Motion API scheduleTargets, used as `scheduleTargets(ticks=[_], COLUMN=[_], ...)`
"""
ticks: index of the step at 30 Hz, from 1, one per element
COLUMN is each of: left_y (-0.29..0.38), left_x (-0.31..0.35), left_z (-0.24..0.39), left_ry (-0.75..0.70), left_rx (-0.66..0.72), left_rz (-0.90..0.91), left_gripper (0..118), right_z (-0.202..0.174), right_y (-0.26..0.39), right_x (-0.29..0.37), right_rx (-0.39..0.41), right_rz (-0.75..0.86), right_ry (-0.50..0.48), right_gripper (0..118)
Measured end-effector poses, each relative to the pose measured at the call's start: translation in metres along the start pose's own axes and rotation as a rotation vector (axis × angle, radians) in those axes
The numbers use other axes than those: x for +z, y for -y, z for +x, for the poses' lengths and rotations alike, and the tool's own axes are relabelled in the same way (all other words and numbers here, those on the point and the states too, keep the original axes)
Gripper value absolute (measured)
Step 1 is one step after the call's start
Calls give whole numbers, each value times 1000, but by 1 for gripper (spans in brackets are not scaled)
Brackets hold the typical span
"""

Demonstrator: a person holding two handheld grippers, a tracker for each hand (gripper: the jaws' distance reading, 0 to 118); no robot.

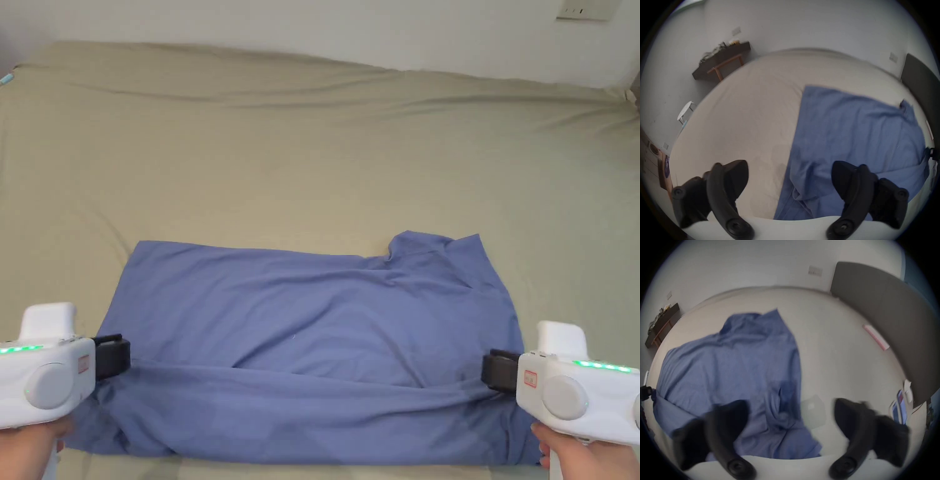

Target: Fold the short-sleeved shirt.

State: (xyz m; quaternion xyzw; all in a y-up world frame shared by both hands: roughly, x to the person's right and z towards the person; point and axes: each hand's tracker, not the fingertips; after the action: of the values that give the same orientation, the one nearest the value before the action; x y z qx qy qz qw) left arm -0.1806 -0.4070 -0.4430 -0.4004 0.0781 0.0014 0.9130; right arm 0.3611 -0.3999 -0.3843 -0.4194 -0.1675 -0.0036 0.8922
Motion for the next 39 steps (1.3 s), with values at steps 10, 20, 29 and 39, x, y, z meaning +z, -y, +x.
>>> scheduleTargets(ticks=[10, 20, 29, 39], left_y=[-55, -31, -17, 0], left_x=[178, 281, 289, 219], left_z=[7, 61, 80, 57], left_ry=[154, 55, 158, 152], left_rx=[7, -242, -227, -192], left_rz=[482, 766, 715, 428], left_gripper=[105, 49, 0, 0], right_z=[-6, -61, -88, -77], right_y=[-46, -23, -8, -3], right_x=[185, 289, 303, 294], right_rx=[12, 235, 264, 270], right_rz=[489, 744, 742, 702], right_ry=[-72, -73, -122, -135], right_gripper=[113, 62, 0, 0])
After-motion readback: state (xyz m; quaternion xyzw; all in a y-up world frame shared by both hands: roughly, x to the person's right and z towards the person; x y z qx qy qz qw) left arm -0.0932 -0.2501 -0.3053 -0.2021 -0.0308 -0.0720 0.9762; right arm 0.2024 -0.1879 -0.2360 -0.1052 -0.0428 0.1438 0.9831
